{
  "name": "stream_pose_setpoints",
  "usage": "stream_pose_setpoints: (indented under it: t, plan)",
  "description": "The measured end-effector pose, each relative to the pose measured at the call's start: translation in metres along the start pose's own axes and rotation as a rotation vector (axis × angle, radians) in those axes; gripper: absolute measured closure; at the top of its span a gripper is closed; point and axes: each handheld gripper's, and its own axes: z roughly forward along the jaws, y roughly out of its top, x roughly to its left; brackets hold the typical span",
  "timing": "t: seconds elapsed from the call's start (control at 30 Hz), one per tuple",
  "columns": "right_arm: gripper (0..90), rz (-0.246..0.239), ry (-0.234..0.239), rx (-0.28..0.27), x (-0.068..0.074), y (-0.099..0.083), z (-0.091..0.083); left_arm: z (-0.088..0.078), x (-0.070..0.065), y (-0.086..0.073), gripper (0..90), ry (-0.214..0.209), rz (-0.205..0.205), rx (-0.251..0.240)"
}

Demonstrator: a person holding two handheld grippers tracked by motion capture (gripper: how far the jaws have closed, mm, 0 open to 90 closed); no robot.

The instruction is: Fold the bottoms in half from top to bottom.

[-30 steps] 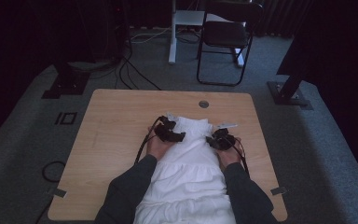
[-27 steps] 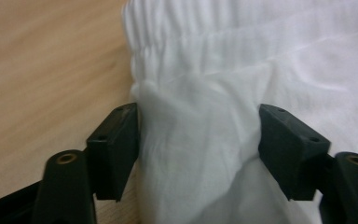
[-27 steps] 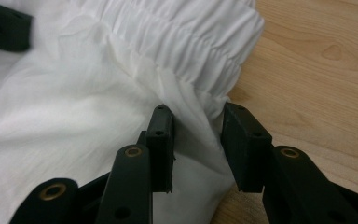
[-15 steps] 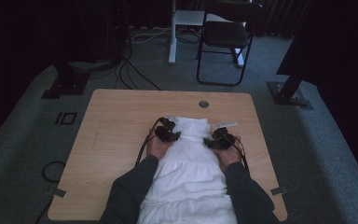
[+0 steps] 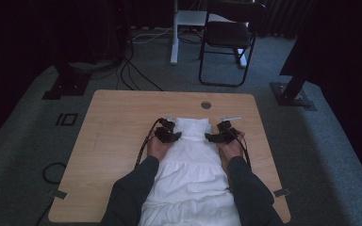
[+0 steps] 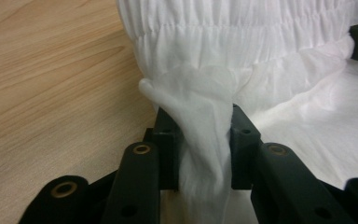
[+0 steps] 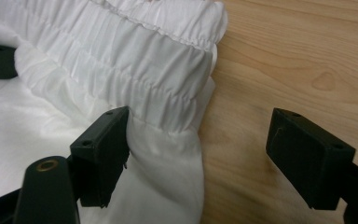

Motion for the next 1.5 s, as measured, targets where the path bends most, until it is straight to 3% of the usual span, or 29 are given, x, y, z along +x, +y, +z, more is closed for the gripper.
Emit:
stream_pose_setpoints:
  t: [0.07,0.2,0.37,0.47,0.57,0.6,0.7,0.93,1.0,1.07,1.13,1.27,1.5]
  plan:
    - [21.6,-0.005,0.001,-0.003,0.001,0.000,0.002,0.000,0.001,-0.001,72.6,-0.006,-0.008,-0.003]
    - [19.6,-0.045,0.046,-0.021,0.008,0.002,0.005,-0.001,0.003,-0.002,74.0,-0.013,-0.017,-0.011]
    - [18.4,-0.051,0.020,0.003,0.010,0.003,0.012,-0.001,0.001,-0.002,73.1,-0.006,-0.007,-0.013]
    - [21.2,-0.082,0.000,-0.009,0.017,0.001,0.014,-0.001,-0.002,-0.003,71.4,0.014,0.032,-0.011]
    - [34.7,-0.097,-0.029,-0.004,0.023,0.002,0.014,-0.001,-0.005,-0.002,64.3,0.055,0.061,0.005]
    - [42.6,-0.097,-0.024,-0.001,0.025,0.003,0.013,-0.002,-0.004,-0.003,60.4,0.061,0.061,0.011]
    - [53.8,-0.094,-0.022,0.023,0.031,0.006,0.012,-0.006,-0.002,-0.005,50.6,0.080,0.036,0.016]
    - [75.4,-0.083,-0.003,0.039,0.038,0.008,0.012,-0.007,-0.004,-0.007,47.6,0.111,0.014,0.019]
    - [78.2,-0.074,0.009,0.040,0.039,0.008,0.012,-0.008,-0.003,-0.006,53.1,0.084,0.007,0.022]
    - [79.2,-0.058,0.031,0.050,0.038,0.010,0.012,-0.009,-0.002,-0.006,70.0,0.037,-0.017,0.021]
    - [79.7,-0.061,0.040,0.056,0.037,0.012,0.012,-0.011,-0.004,-0.004,79.4,0.032,0.000,0.021]
    - [79.7,-0.072,0.053,0.025,0.033,0.025,0.000,-0.028,0.000,0.012,82.3,0.000,0.021,-0.018]
    - [79.8,-0.119,0.034,-0.129,0.034,0.082,-0.048,-0.081,0.007,0.070,82.6,0.012,0.062,-0.184]
